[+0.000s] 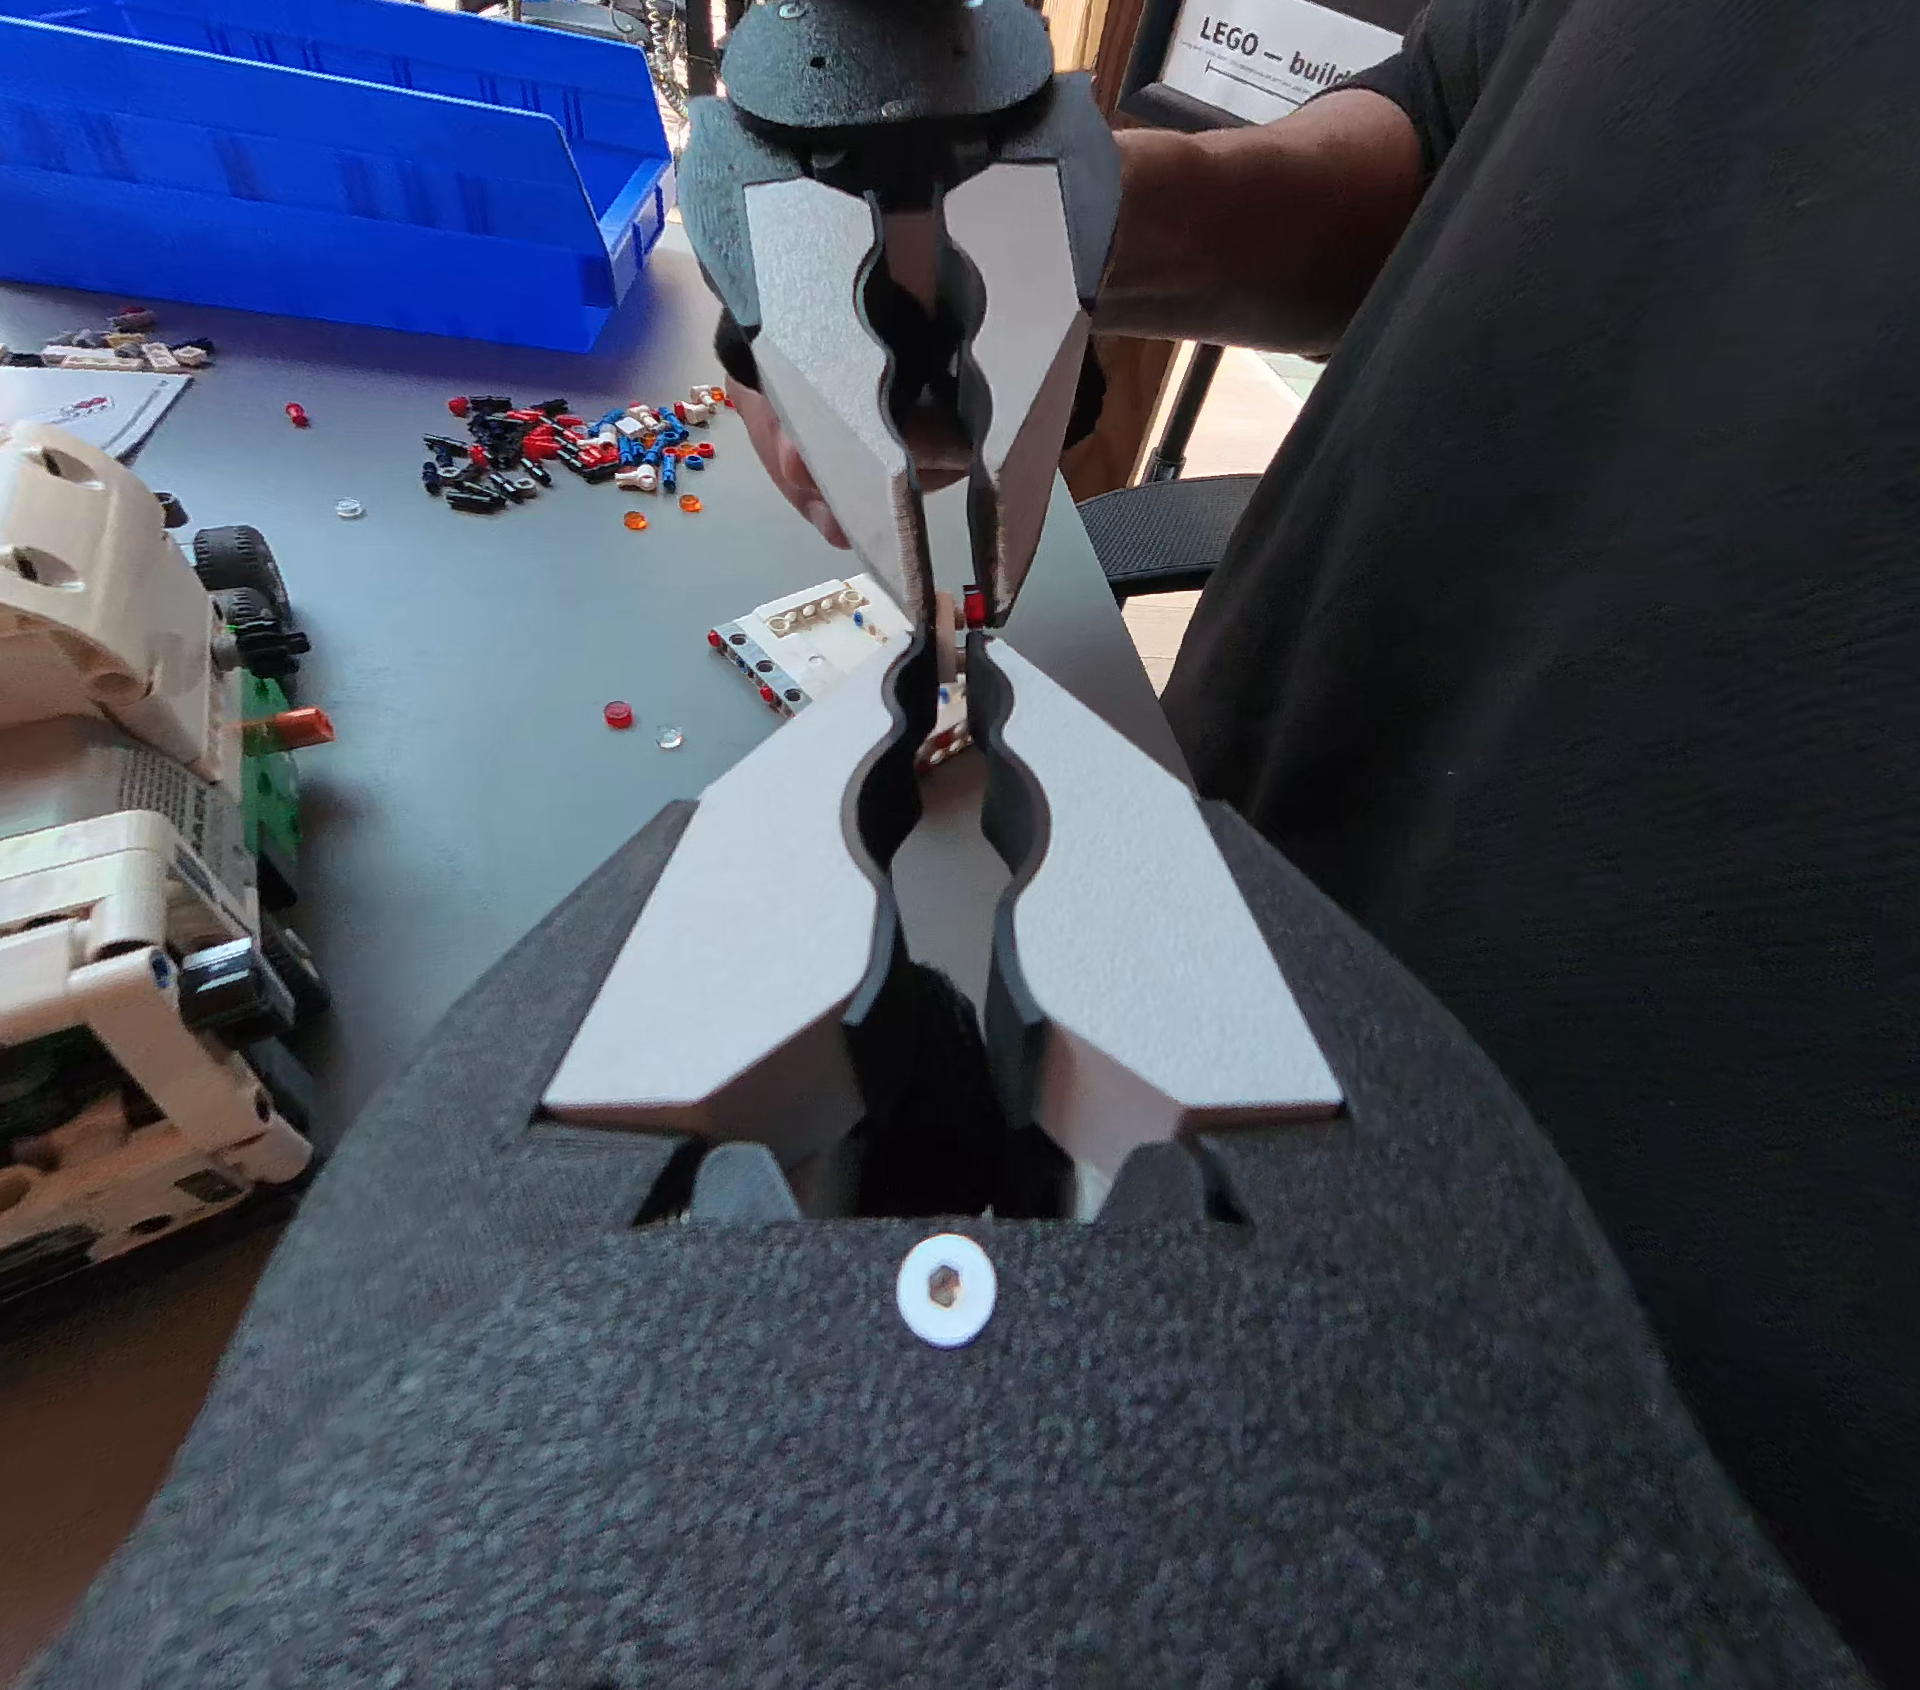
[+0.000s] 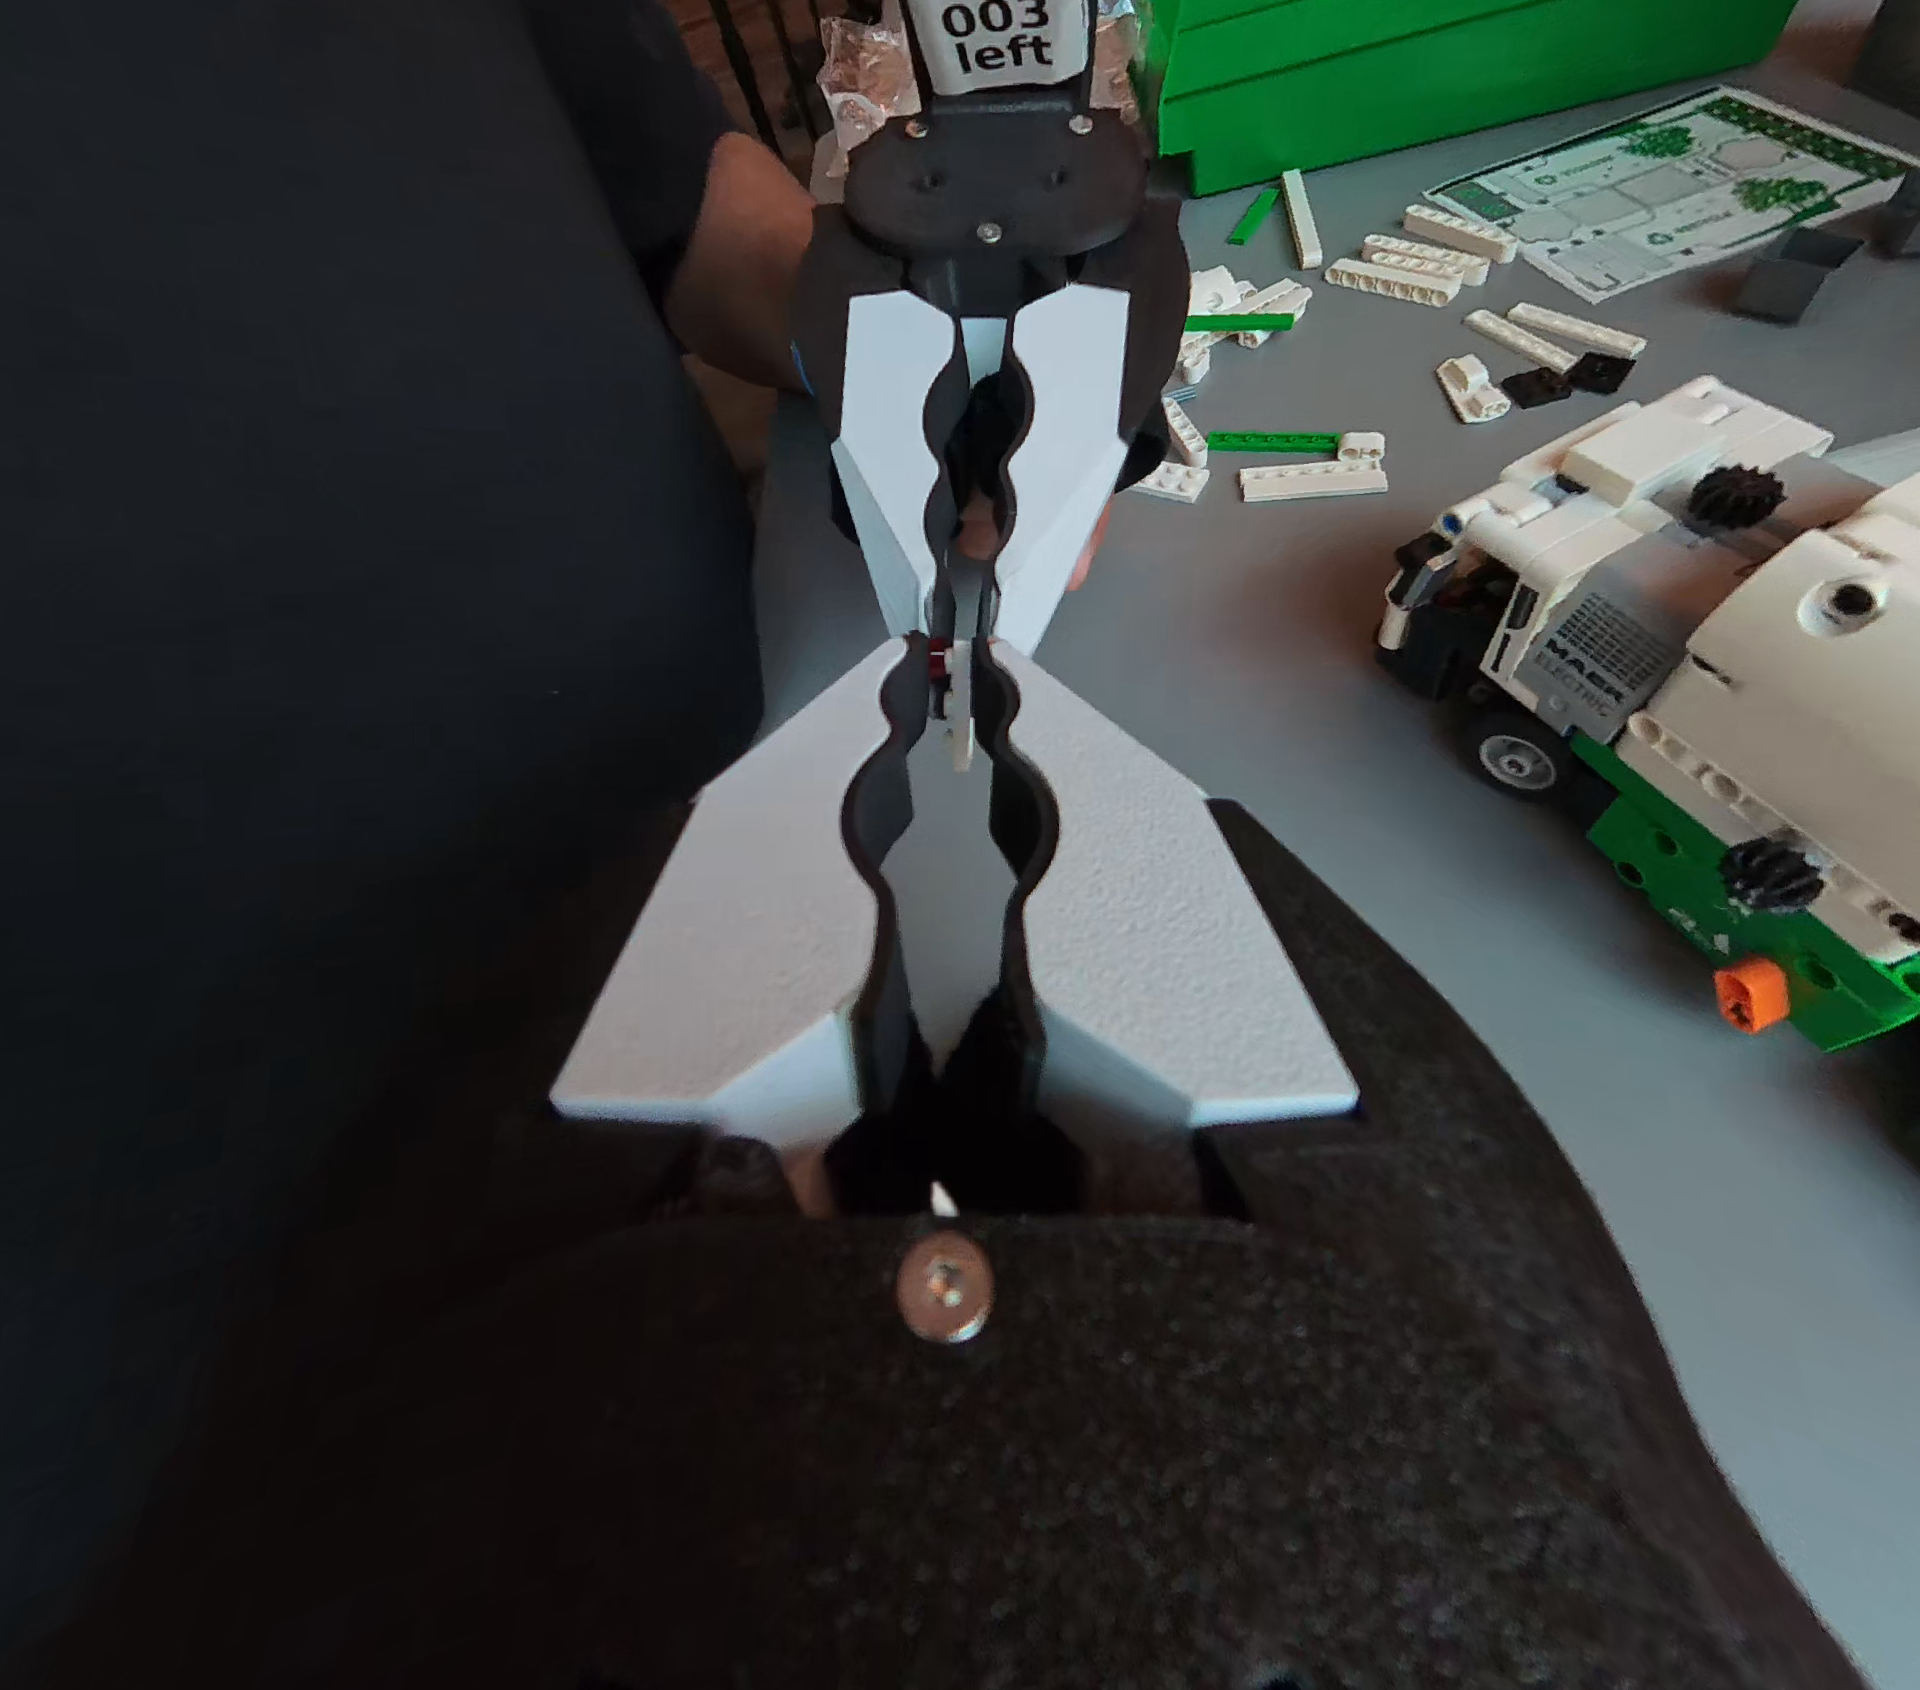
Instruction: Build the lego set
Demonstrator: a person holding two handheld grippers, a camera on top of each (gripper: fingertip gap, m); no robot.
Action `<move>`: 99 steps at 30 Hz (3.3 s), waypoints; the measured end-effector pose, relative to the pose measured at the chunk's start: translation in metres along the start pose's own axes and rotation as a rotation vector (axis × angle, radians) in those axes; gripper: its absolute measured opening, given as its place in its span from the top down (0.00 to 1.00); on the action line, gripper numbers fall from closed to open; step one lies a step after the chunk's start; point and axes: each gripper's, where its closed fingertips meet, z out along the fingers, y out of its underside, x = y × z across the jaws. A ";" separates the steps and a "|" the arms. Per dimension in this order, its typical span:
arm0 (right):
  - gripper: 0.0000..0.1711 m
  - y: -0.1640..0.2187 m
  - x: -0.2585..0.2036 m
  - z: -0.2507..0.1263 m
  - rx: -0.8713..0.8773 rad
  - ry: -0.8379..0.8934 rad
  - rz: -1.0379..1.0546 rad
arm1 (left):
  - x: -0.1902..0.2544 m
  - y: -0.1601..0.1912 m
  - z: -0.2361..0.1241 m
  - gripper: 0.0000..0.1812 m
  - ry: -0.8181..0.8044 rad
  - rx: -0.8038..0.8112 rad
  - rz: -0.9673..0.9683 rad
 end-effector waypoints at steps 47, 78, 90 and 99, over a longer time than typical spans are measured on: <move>0.96 -0.010 0.017 -0.004 0.328 -0.171 0.614 | -0.014 -0.011 -0.007 0.98 0.193 0.130 -0.443; 0.83 -0.010 0.040 0.003 0.310 -0.105 0.888 | -0.027 -0.010 -0.013 0.99 0.350 0.199 -0.861; 0.91 -0.019 0.034 -0.012 -0.031 0.315 -0.050 | -0.031 -0.013 -0.017 0.99 0.385 0.231 -0.930; 0.91 -0.007 0.035 -0.006 -0.059 0.286 0.050 | -0.027 -0.011 -0.014 0.99 0.361 0.212 -0.890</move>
